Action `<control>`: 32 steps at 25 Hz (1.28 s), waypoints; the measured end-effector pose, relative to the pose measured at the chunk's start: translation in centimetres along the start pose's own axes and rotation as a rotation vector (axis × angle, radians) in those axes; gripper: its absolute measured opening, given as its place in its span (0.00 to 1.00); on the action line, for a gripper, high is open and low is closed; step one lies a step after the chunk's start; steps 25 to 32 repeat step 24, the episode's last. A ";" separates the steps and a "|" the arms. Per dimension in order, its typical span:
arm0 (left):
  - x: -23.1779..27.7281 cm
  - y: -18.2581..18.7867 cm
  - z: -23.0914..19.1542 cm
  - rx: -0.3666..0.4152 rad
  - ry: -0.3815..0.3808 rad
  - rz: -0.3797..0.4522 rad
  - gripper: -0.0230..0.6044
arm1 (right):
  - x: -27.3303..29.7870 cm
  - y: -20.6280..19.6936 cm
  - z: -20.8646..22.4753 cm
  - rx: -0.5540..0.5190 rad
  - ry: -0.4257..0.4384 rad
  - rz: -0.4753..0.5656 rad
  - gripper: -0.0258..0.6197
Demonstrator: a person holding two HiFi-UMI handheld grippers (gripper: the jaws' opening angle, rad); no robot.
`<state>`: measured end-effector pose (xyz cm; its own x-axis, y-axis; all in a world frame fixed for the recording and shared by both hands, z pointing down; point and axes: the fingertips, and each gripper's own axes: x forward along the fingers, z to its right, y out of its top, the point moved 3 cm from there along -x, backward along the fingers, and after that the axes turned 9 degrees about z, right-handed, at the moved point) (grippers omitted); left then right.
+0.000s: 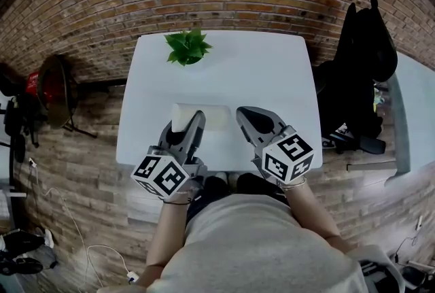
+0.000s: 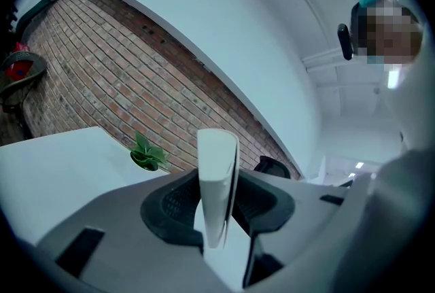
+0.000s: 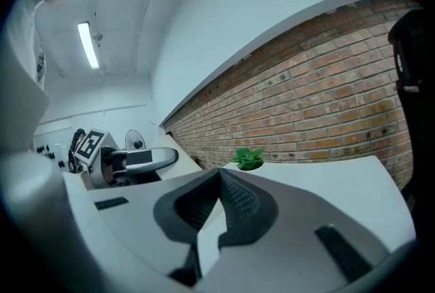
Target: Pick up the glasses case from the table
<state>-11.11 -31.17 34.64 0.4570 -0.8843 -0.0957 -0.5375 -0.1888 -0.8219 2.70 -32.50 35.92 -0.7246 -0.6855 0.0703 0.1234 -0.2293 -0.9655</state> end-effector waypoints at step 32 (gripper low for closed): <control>0.3 -0.3 -0.6 -0.020 -0.003 -0.024 0.28 | 0.7 -2.0 0.6 0.011 0.010 -0.064 0.04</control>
